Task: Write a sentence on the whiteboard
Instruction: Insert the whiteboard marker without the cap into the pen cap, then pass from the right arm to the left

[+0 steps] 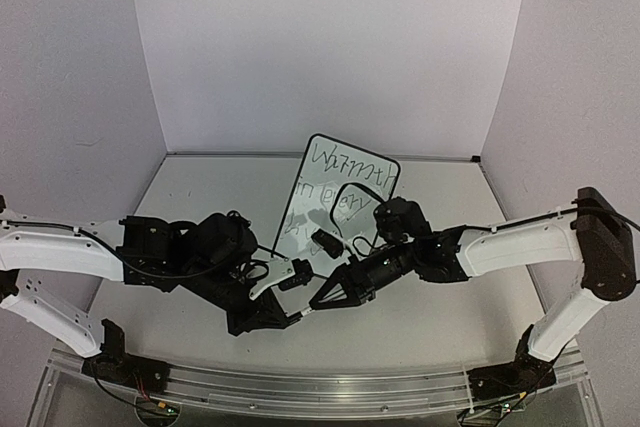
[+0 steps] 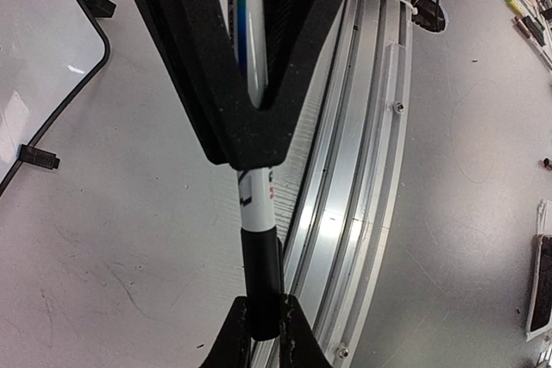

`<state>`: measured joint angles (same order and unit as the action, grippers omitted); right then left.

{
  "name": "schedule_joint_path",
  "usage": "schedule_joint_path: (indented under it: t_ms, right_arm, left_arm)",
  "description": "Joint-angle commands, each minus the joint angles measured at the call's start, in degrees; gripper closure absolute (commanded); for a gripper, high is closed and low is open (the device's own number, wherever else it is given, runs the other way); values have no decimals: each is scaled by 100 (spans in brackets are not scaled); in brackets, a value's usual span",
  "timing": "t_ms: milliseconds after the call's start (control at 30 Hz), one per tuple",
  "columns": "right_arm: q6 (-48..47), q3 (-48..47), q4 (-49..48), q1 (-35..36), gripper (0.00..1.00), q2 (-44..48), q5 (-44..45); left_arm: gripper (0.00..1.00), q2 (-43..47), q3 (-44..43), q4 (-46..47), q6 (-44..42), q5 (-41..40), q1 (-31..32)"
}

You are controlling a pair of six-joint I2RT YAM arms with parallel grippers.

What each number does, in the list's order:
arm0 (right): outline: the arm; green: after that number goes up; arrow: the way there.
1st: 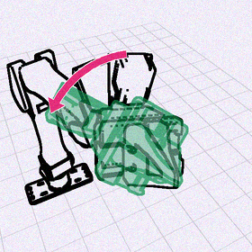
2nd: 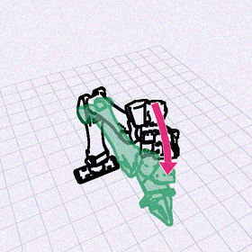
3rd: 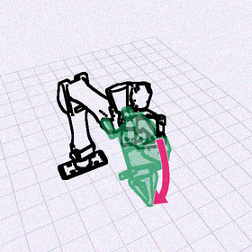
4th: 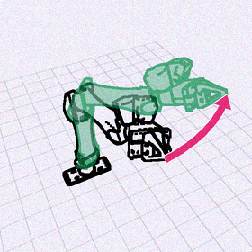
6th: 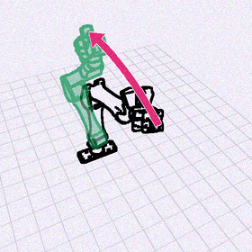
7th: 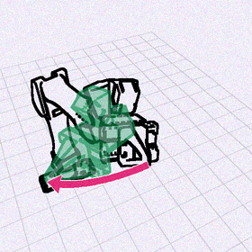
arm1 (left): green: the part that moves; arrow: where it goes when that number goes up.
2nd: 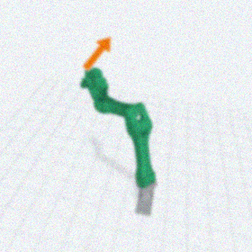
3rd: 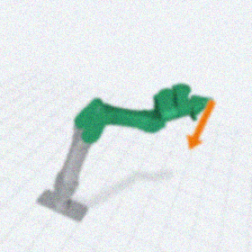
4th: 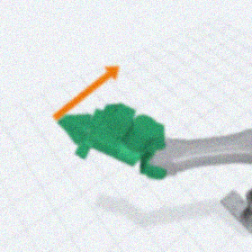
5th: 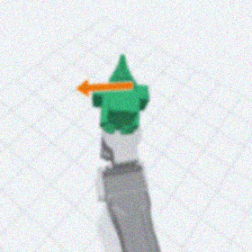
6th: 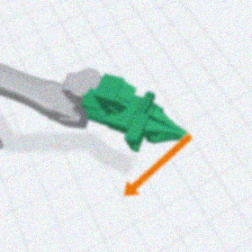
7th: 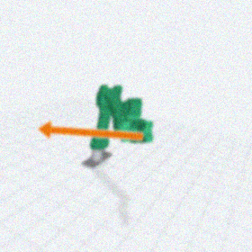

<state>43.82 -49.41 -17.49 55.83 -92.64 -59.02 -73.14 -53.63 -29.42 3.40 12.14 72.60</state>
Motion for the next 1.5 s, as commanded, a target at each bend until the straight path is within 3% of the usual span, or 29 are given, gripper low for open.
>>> schedule_joint_path:
  t_ms: [0, 133, 333, 467, 667, 767, 867, 1067, 1233, 1267, 1367, 1467]
  right_arm:
    - [21, -18, -901, 449, 100, 206, 98]
    - [-510, -121, 109, 409, 100, 665, 534]
    - [-880, -255, 916, 258, 100, 1083, 917]
    - [-1013, -457, 1071, 237, 100, 914, 650]
    - [-1034, -587, 1074, 236, 100, 945, 643]
    - [-1018, -574, 1073, 240, 100, 967, 623]
    - [-1000, -556, 1073, 239, 100, 957, 573]
    - [-1022, -566, 1073, 237, 100, 875, 504]
    - [-1061, -583, 1086, 239, 99, 863, 577]
    - [-1076, -569, 1090, 237, 96, 885, 676]
    - [-1154, -568, 1309, 187, 83, 1033, 1132]
    - [-1231, -502, 1633, -32, 51, 1294, 1667]
  left_arm:
    - [100, 53, -507, 2375, -188, -74, 18]
    - [97, 364, -329, 1782, -39, -411, 10]
    - [49, 938, 186, 1127, 476, -592, 5]
    - [31, 854, 84, 877, 570, -278, 6]
    - [20, 417, -226, 581, 460, 247, 8]
    - [25, 250, -297, 574, 428, 335, 7]
    - [43, 206, -309, 700, 392, 268, 5]
    - [60, 36, -411, 867, 370, 393, 1]
    - [87, -94, -452, 924, 399, 446, 5]
    - [94, -95, -436, 933, 422, 404, 6]
    - [100, -44, -320, 934, 568, 175, -2]
    - [100, 139, -44, 876, 858, -321, -7]
